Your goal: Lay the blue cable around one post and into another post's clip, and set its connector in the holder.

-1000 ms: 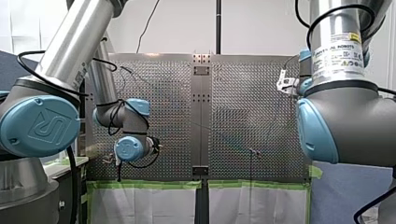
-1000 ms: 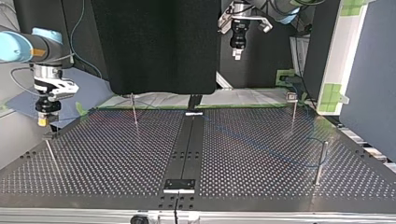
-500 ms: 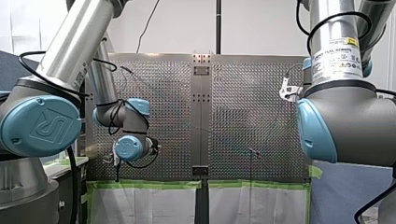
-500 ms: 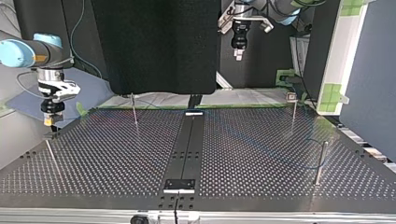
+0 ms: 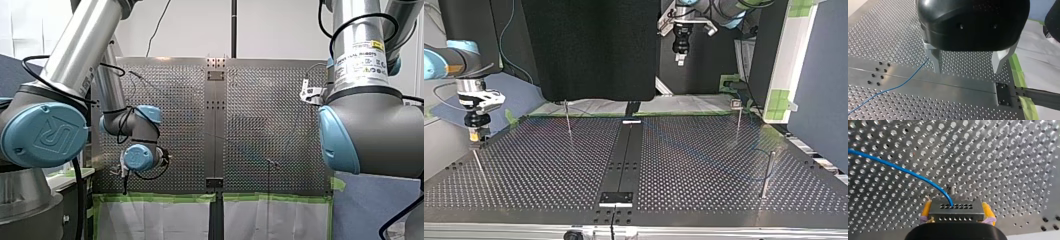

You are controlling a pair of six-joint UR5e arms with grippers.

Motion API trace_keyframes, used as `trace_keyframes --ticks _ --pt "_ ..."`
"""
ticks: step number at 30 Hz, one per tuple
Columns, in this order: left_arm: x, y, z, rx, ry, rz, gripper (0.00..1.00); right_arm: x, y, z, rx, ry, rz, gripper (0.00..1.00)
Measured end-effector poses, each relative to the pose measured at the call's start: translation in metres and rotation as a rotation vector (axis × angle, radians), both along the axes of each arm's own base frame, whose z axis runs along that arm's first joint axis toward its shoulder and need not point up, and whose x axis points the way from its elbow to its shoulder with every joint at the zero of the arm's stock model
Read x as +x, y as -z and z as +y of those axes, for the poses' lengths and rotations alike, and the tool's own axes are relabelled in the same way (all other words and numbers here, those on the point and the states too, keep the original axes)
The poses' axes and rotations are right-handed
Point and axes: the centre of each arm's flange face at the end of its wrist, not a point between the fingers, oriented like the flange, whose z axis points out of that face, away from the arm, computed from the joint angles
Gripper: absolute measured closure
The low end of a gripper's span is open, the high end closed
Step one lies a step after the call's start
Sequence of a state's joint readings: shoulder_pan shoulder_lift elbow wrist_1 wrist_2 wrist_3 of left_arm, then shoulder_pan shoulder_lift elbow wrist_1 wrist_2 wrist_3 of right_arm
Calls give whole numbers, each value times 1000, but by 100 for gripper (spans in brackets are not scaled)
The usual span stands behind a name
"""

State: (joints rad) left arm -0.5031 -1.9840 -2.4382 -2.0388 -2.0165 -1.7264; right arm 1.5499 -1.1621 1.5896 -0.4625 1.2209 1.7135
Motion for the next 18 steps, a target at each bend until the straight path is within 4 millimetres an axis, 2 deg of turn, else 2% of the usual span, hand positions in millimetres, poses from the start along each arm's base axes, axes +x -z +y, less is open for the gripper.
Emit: trace_keyframes --ticks 9,18 --pt "2 1 3 10 -11 15 2 -10 2 -1 30 -20 16 100" --pt "4 1 5 14 -18 21 2 -18 5 -15 38 -33 22 100"
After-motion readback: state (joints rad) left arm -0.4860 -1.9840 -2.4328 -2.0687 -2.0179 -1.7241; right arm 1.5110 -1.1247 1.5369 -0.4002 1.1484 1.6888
